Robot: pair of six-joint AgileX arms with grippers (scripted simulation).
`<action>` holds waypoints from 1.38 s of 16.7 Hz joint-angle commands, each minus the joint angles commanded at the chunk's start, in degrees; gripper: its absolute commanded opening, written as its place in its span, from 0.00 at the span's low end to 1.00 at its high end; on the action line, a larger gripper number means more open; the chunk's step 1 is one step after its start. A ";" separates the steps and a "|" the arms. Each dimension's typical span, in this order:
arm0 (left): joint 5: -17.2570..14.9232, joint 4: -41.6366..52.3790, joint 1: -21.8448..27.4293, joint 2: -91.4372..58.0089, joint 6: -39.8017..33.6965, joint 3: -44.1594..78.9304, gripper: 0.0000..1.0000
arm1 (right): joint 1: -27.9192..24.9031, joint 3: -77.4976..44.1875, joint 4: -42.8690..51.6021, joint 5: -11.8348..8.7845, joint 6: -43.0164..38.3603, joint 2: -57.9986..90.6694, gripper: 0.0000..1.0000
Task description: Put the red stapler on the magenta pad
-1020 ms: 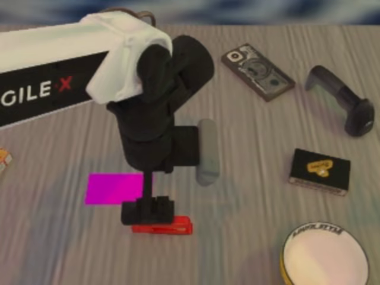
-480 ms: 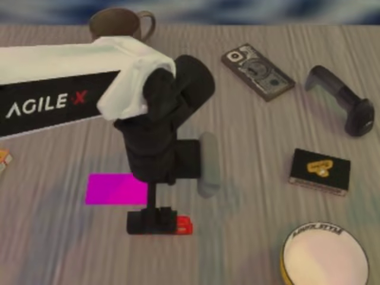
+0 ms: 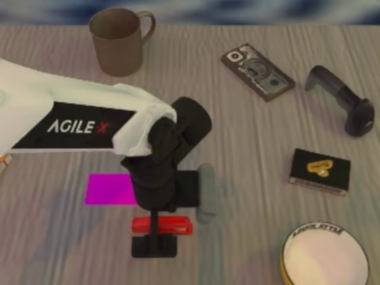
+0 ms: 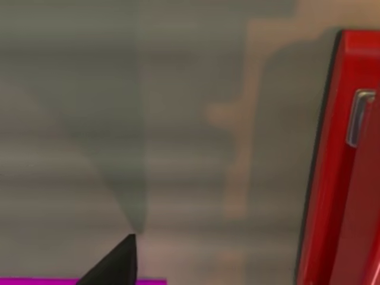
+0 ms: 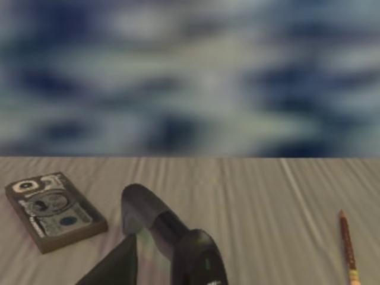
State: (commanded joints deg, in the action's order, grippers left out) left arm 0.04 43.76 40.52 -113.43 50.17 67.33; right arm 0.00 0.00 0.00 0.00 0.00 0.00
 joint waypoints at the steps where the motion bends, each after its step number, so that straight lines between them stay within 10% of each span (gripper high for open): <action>1: 0.00 0.00 0.00 0.00 0.00 0.00 1.00 | 0.00 0.00 0.00 0.00 0.00 0.00 1.00; 3: 0.00 0.00 0.00 0.00 0.00 0.00 1.00 | 0.00 0.00 0.00 0.00 0.00 0.00 1.00; 16: 0.00 0.00 0.00 0.00 0.00 0.00 0.02 | 0.00 0.00 0.00 0.00 0.00 0.00 1.00; 23: 0.00 0.00 0.00 0.00 0.00 0.00 0.00 | 0.00 0.00 0.00 0.00 0.00 0.00 1.00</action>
State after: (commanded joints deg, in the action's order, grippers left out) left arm 0.04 43.76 40.52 -113.43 50.17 67.33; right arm 0.00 0.00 0.00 0.00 0.00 0.00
